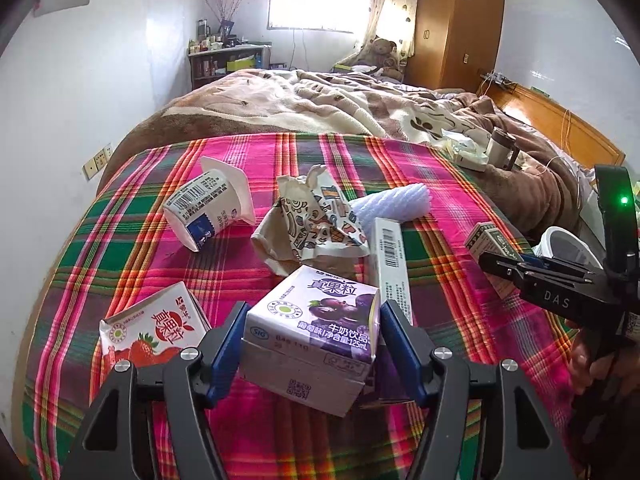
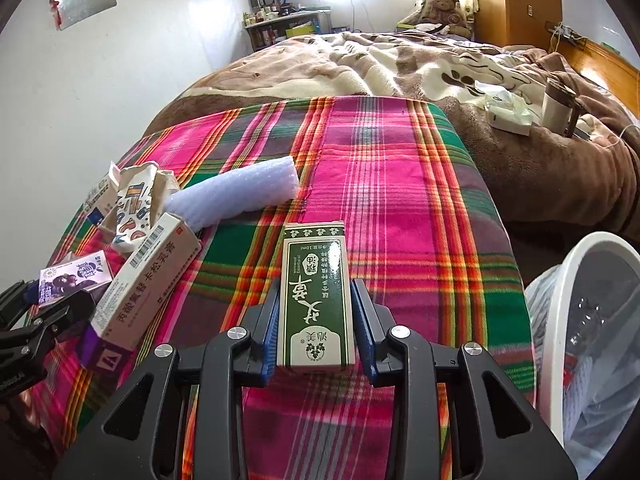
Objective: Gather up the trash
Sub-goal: 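Carry purple carton and green box over the white bin and open both grippers, then move both tools back over the trash on the cloth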
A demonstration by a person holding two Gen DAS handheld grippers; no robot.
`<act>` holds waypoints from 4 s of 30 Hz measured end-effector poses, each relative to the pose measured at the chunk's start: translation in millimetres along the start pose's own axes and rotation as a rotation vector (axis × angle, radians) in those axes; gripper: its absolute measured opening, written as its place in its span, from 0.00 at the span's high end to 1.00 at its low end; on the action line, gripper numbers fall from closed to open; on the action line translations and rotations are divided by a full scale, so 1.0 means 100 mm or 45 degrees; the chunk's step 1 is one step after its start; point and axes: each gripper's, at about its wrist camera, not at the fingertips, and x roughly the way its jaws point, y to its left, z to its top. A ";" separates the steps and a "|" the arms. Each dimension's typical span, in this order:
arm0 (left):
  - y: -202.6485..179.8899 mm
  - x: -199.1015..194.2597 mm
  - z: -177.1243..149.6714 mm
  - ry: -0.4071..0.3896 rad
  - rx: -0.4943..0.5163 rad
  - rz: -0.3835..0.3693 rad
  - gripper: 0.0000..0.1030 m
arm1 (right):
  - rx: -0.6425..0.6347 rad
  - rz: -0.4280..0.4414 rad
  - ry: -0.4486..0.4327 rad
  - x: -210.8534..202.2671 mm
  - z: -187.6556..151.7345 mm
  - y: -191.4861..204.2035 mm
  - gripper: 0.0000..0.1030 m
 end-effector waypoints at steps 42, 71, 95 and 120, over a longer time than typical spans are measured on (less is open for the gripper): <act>-1.34 -0.81 0.00 -0.241 0.147 -0.209 0.36 | 0.132 -0.049 -0.265 -1.15 -0.39 -0.70 0.67; -2.92 -0.39 0.17 -0.213 0.326 -0.478 0.36 | 0.363 -0.332 -0.256 -1.44 -0.64 -1.88 0.67; -2.88 0.00 -0.11 -0.036 0.322 -0.465 0.40 | 0.420 -0.266 -0.175 -1.30 -0.81 -2.07 0.67; -2.40 -0.08 0.05 -0.118 0.273 -0.329 0.37 | 0.306 -0.247 -0.139 -1.04 -0.59 -1.76 0.34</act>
